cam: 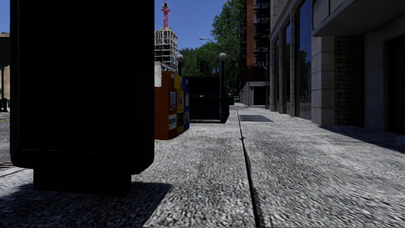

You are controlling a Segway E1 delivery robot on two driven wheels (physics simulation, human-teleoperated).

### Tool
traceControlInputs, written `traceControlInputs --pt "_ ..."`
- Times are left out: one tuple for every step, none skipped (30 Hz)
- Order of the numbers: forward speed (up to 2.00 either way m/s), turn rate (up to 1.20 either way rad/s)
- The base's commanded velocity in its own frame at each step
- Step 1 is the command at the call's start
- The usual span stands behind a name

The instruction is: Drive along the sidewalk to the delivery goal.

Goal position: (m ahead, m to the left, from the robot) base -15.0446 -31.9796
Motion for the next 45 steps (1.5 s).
traceControlInputs --pt "2.00 -0.84" --pt "2.00 -0.84" --pt "2.00 -0.84" --pt "2.00 -0.84" --pt "2.00 -0.84" --pt "2.00 -0.77" --pt "2.00 -0.77" --pt "2.00 -0.71" --pt "2.00 -0.64" --pt "2.00 -0.43" --pt "2.00 -0.43" --pt "2.00 0.00" --pt "2.00 0.00" --pt "2.00 0.00" --pt "2.00 0.00" --pt "2.00 0.00" --pt "2.00 0.00" --pt "2.00 0.00" --pt "2.00 0.00" --pt "2.00 0.00" --pt "2.00 0.00" --pt "2.00 0.00" --pt "2.00 0.00" --pt "2.00 0.00" --pt "2.00 0.00" --pt "2.00 0.00" --pt "2.00 0.00" --pt "2.00 0.00" --pt "2.00 0.00" --pt "2.00 0.00" --pt "2.00 0.00" --pt "2.00 0.00" --pt "2.00 0.00" --pt "2.00 0.00" --pt "2.00 0.00" --pt "2.00 0.00" --pt "2.00 0.00" --pt "2.00 0.00" --pt "2.00 0.00" --pt "2.00 0.00" --pt "2.00 0.00" --pt "2.00 0.00" --pt "2.00 0.00" --pt "2.00 0.00" --pt "2.00 0.00"
